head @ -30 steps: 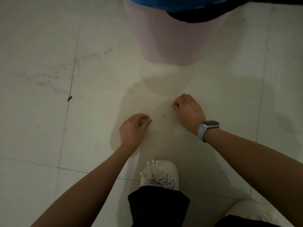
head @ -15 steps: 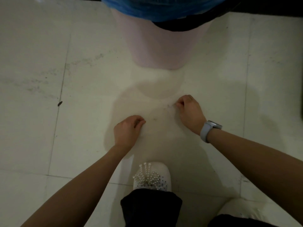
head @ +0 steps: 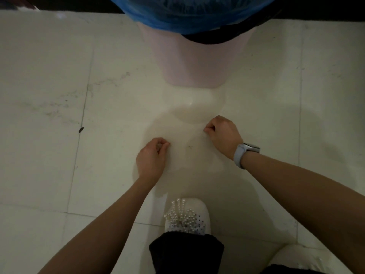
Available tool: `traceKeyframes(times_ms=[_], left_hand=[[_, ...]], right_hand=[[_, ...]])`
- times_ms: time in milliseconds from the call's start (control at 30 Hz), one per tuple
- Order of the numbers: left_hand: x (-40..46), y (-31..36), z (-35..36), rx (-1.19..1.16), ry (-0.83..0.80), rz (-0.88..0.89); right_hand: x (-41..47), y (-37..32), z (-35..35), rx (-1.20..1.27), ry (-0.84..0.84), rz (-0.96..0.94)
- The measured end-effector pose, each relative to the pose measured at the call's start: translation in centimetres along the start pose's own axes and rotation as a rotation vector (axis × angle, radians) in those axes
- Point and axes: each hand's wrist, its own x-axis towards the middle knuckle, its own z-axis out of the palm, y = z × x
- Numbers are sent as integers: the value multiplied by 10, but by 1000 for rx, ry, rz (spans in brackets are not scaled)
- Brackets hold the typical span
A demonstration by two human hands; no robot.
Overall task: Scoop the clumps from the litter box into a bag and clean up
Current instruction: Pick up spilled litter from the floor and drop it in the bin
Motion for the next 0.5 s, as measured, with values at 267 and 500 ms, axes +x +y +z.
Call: traceKeyframes(times_ms=[267,500], left_hand=[[6,-6,-1,-38,34,-42],[-2,-7,9,-51,-45,-8]], right_hand=[[-4,-4,6,-244,-8,-191],[-9,-6,3,-265,-6,-253]])
